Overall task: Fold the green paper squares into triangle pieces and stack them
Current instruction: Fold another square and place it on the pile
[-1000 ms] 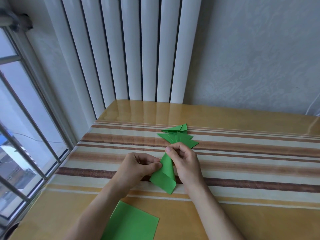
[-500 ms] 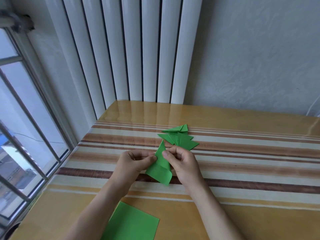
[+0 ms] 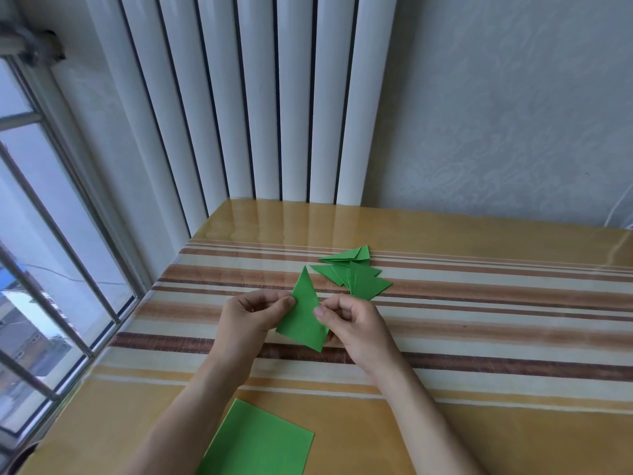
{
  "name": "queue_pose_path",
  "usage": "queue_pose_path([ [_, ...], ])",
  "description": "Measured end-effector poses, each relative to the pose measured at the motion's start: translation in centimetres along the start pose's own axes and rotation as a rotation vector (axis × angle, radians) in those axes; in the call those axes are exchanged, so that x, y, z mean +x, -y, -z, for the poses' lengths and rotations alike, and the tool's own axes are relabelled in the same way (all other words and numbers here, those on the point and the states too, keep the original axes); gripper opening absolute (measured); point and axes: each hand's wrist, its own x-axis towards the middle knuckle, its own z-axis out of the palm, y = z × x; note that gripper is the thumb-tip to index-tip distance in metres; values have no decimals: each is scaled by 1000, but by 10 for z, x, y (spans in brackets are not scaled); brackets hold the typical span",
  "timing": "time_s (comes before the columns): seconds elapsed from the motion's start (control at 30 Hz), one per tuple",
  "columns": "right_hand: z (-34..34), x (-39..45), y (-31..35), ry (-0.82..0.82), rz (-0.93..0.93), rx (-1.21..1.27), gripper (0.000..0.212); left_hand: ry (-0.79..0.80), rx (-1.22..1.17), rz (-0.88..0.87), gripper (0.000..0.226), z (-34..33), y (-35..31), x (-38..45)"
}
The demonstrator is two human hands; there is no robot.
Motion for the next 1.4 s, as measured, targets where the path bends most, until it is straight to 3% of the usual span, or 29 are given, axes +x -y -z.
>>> queue_pose_path([
  [0.3,0,0,2,15,-1,-21,8,-1,5,76,6,2,2,2],
  [0.53,-1,-4,5,105,61,-272,12,84,28,73,18,-4,-4,-6],
  [0.77,4,-1,7,-112,10,-14,14,83,14,47,17,3,0,-1],
  [0.9,6,-2,8,-199,-34,230,22,137,165,9,14,-1,1,-2],
  [1.0,6,-2,12,-228,-55,348,15,240,313,-48,11,-2,1,-3],
  [1.13,4,-4,13,-164,-46,236,13,328,442,-86,13,-5,0,-7],
  [1.4,-3,-2,10,-70,-28,183,25,218,214,39,16,-3,-2,-6],
])
